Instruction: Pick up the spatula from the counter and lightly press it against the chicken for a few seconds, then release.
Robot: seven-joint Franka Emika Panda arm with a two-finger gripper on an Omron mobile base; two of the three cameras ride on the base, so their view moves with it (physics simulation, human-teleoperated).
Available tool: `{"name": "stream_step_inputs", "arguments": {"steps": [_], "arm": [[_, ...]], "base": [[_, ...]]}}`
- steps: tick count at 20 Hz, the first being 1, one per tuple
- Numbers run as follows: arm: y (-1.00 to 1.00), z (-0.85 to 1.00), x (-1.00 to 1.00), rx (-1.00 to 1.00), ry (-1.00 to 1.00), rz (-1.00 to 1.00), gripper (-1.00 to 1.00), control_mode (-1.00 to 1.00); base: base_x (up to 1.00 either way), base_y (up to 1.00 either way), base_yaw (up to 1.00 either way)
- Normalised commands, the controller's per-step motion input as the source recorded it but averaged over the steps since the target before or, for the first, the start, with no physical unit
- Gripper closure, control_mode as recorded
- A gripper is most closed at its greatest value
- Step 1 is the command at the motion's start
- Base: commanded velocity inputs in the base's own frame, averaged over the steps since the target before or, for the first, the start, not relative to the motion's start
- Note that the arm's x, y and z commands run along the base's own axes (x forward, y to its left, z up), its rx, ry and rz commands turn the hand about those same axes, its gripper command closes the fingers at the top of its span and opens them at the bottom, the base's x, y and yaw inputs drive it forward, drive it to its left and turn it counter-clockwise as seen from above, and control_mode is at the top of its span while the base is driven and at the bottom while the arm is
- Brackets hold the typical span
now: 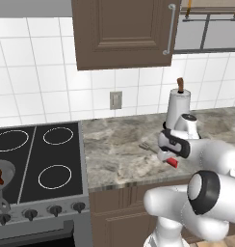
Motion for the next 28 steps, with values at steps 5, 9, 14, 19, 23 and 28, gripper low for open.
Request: {"name": "stream_step_inputs", "arguments": {"steps": [5, 9, 14, 19, 23, 28], "arm": [[0.0, -0.11, 0.2, 0.0, 0.04, 0.01, -1.0, -1.0], [0.0, -0.12, 0.19, 0.0, 0.04, 0.01, -1.0, -1.0], [-0.01, -0.12, 0.17, 0.0, 0.04, 0.01, -1.0, -1.0], [-0.05, -0.11, 0.12, 0.0, 0.03, 0.02, -1.0, -1.0], [-0.07, -0.12, 0.09, 0.0, 0.02, 0.02, -1.0, -1.0], [-0.02, -0.17, 0.06, 0.0, 0.03, 0.02, -1.0, -1.0]], "base": [[0.0, 0.0, 0.0], [0.0, 0.0, 0.0], [0.0, 0.0, 0.0], [0.0, 0.0, 0.0], [0.0, 0.0, 0.0], [0.0, 0.0, 0.0]]}}
